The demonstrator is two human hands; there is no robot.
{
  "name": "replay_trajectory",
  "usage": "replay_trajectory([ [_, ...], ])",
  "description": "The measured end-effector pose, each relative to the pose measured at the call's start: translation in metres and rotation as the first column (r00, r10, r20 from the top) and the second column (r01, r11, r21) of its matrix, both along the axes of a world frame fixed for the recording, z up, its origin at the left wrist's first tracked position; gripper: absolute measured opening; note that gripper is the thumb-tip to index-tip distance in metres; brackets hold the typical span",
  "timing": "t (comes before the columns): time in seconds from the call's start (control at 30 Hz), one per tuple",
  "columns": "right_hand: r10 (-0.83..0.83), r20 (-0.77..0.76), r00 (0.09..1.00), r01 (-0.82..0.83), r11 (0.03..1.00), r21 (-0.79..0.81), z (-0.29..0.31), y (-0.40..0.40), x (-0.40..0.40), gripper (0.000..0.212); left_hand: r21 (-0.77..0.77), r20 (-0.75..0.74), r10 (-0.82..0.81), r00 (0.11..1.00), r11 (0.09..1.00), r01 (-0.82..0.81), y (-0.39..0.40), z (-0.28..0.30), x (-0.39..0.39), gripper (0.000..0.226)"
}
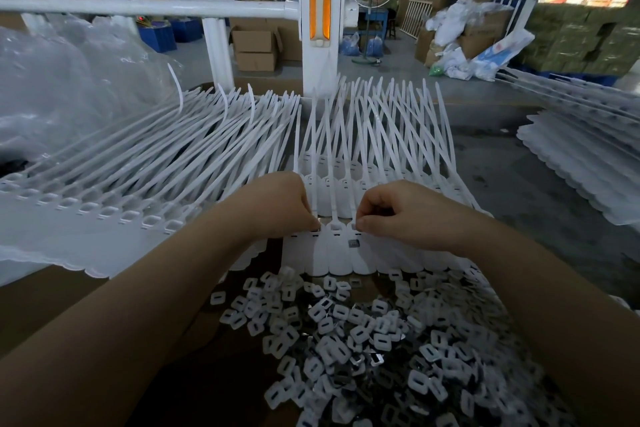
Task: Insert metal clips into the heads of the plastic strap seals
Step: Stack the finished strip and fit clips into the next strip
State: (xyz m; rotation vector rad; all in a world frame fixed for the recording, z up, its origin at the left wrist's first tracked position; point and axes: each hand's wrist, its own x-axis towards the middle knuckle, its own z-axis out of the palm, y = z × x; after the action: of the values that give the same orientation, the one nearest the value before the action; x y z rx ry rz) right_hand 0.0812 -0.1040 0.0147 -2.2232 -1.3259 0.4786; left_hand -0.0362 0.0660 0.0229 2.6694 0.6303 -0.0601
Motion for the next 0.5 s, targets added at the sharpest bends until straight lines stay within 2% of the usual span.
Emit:
replay_trajectory([
  [0.1,0.001,-0.009,1.000,-0.001,1.000,0.005,-0.001,0.000,0.000,0.007,-0.081,0.040,0.021,0.999,0.997,-0.018,0.009,0.002,-0.002,0.017],
  [0.23,0.001,-0.013,1.000,-0.001,1.000,0.008,-0.001,0.000,0.000,0.007,-0.091,0.056,-0.008,0.998,0.996,0.013,0.013,0.001,-0.005,0.013],
  [0.4,0.016,-0.025,1.000,-0.015,1.000,0.018,0.000,-0.002,0.000,0.006,-0.012,0.043,-0.046,0.998,0.999,0.047,0.006,-0.005,-0.003,0.014],
  [0.5,0.106,-0.094,0.990,-0.104,0.994,0.028,0.009,-0.006,-0.003,0.004,-0.019,0.045,-0.045,0.998,0.999,0.046,0.007,-0.004,-0.003,0.014],
])
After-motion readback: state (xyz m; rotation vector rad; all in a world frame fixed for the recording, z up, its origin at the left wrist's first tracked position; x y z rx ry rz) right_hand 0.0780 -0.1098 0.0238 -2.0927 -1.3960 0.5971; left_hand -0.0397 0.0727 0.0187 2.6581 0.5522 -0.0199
